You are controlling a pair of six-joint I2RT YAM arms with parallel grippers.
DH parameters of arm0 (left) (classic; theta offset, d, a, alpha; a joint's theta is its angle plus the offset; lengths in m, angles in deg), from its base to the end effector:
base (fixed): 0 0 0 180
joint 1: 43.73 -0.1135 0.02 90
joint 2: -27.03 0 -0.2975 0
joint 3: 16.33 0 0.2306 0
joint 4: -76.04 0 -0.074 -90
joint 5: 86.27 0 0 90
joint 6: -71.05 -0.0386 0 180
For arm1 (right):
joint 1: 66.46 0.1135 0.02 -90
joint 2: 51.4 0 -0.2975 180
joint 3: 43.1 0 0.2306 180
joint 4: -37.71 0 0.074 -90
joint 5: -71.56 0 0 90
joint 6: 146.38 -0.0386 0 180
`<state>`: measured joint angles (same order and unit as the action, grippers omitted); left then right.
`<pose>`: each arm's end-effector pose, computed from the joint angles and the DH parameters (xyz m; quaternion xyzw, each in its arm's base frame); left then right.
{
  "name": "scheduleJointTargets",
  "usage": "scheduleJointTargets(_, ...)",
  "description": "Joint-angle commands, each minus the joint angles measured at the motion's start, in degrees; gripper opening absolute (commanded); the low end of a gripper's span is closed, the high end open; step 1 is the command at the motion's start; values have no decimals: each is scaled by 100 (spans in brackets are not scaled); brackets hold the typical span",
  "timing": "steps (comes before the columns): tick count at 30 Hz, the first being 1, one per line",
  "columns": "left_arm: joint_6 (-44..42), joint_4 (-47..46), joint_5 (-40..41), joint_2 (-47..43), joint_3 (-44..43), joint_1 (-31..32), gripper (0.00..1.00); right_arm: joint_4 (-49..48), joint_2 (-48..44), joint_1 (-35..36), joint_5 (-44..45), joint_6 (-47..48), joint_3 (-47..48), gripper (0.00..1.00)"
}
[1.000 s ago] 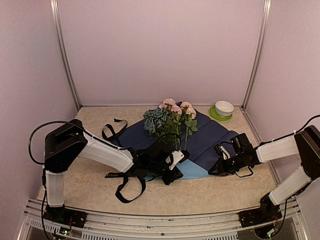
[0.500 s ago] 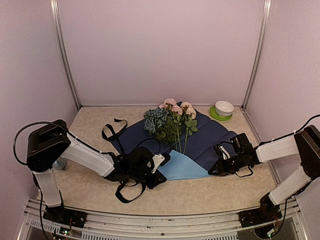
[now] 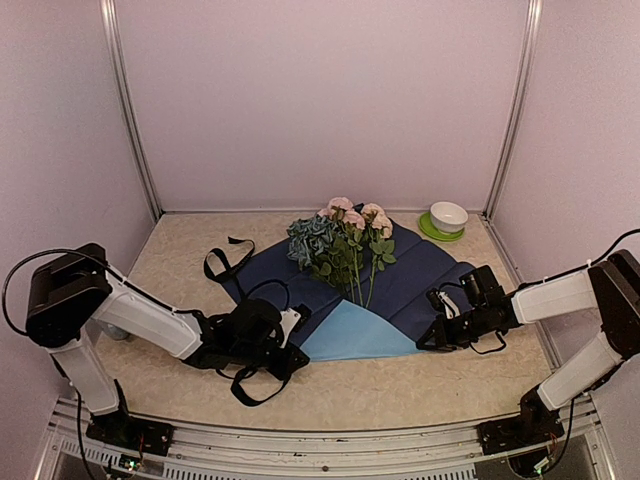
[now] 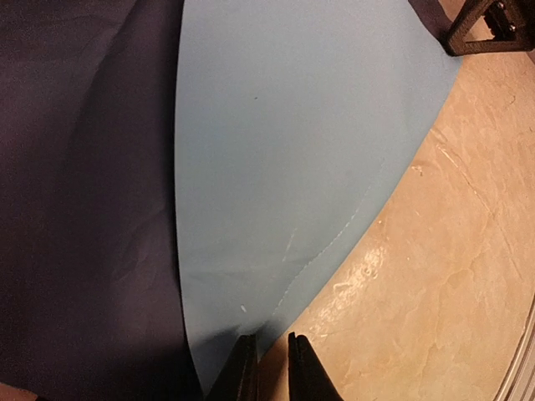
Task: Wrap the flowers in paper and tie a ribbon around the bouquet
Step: Press the fold line of the 1/4-folded wrapping paper.
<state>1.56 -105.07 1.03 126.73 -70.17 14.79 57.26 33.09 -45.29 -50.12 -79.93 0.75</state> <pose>0.1607 -0.2659 0.1620 0.3091 0.8695 -0.2615 0.2829 0.1974 0.0982 0.1667 -0.0509 0.9309 0.3381 0.1285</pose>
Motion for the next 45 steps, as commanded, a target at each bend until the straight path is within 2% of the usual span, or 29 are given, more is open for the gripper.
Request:
scheduleJointTargets(1, 498, 1236, 370, -64, 513, -196, 15, 555, 214, -25, 612, 87, -108, 0)
scheduleJointTargets(11, 601, 1442, 687, -984, 702, -278, 15, 598, 219, -25, 615, 131, -61, 0)
scheduleJointTargets(15, 140, 1837, 1321, -1446, 116, 50, 16, 558, 276, -25, 555, 123, -47, 0)
scheduleJointTargets(17, -226, 2033, 1460, -1408, -386, 201, 18, 554, 272, -25, 557, 110, -41, 0)
scheduleJointTargets(20, -540, 1705, 1214, -959, -1048, 221, 20, 536, 279, -25, 575, 67, 1, 0)
scheduleJointTargets(24, -880, 1485, 665, 386, -2296, 296, 25, 637, 275, -9, 706, 44, 87, 0)
scheduleJointTargets(30, -1331, 1593, 481, 2108, -4202, 369, 29, 866, 117, 102, 1028, -22, 275, 0)
scheduleJointTargets(38, -1327, 1573, 402, 2801, -4467, 277, 30, 1481, -338, 489, 1797, -170, 753, 0)
scheduleJointTargets(40, -1274, 1514, 261, 2901, -4420, 282, 30, 1759, -504, 585, 2149, -195, 892, 7)
scheduleJointTargets(45, -1184, 1400, 79, 3027, -4359, 283, 30, 2465, -1072, 787, 3208, -317, 1119, 40)
